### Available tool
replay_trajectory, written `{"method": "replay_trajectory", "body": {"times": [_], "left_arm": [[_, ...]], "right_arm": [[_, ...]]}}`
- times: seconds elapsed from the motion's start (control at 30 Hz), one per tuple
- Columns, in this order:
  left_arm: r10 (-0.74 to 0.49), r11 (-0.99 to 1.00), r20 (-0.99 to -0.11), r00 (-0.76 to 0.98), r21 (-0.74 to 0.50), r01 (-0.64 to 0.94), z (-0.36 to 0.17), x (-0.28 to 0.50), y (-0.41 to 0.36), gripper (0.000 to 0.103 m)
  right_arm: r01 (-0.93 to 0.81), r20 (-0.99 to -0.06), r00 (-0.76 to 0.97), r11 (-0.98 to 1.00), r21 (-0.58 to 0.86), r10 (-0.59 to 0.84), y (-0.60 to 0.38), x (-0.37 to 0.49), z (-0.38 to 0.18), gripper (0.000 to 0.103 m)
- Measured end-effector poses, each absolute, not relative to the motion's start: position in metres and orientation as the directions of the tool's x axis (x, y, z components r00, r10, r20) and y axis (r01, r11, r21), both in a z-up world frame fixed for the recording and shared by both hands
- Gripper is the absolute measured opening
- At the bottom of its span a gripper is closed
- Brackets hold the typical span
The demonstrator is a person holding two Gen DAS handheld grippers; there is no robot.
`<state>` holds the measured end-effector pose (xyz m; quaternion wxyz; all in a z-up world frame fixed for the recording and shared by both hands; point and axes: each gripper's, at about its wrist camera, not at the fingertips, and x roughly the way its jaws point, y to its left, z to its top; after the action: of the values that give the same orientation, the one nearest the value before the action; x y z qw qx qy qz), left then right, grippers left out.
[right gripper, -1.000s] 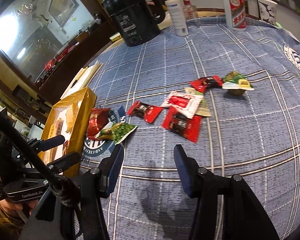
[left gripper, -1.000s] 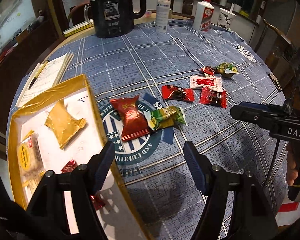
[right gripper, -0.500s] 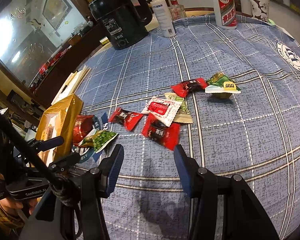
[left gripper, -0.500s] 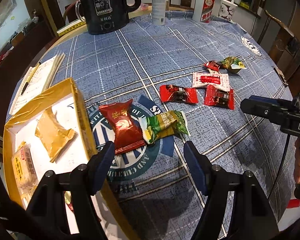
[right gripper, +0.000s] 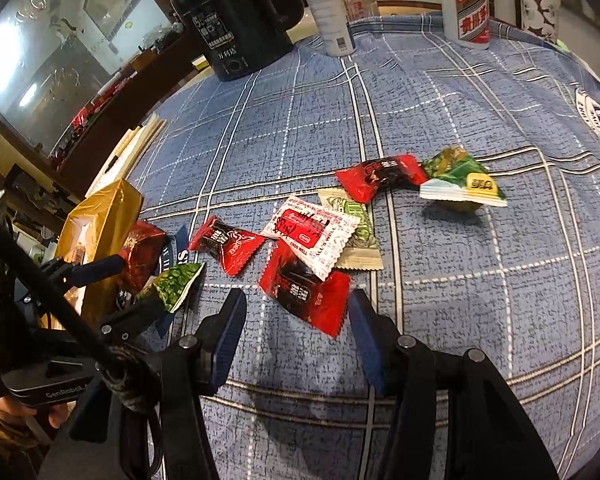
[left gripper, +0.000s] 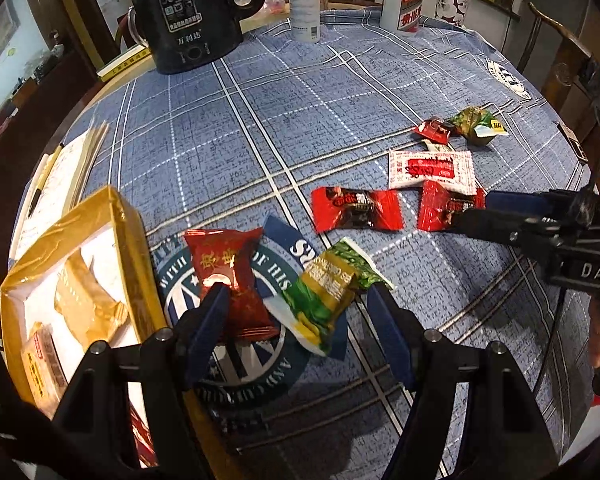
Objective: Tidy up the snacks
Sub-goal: 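Withdraw both tools from the tray toward the remaining snacks, then grasp the green pea snack pack with the left tool while the right tool grasps a red-black candy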
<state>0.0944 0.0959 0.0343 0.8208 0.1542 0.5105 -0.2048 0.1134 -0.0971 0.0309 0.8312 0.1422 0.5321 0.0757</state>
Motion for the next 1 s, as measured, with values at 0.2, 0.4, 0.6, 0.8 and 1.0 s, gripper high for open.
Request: {"method": "replay_trajectory", "body": {"times": [0.2,0.4,0.6,0.8,1.0], "left_arm": [[-0.178,0.853,-0.903,0.391,0.056,0.519,0.034,0.101,0.091,0.072],[-0.182,0.841,-0.909,0.375,0.054,0.539,0.032,0.104,0.087,0.072],[-0.179,0.817,-0.914,0.364,0.068,0.572,0.027,0.094,0.079,0.066],[-0.181,0.812,-0.926,0.331,0.049,0.582,0.021,0.085,0.081,0.032],[-0.242,0.856,-0.918,0.313,-0.049,0.515,0.023,0.071,0.109,0.031]], "right_arm": [[0.003,-0.864,0.410,0.947,0.320,0.291,-0.089,0.124,0.026,0.053],[-0.019,-0.867,0.399,0.948,0.317,0.298,-0.085,0.130,0.023,0.053],[-0.019,-0.863,0.405,0.946,0.324,0.304,-0.085,0.130,0.025,0.053],[-0.018,-0.863,0.405,0.947,0.322,0.301,-0.085,0.128,0.027,0.053],[-0.017,-0.861,0.412,0.947,0.320,0.298,-0.087,0.119,0.030,0.053]]}}
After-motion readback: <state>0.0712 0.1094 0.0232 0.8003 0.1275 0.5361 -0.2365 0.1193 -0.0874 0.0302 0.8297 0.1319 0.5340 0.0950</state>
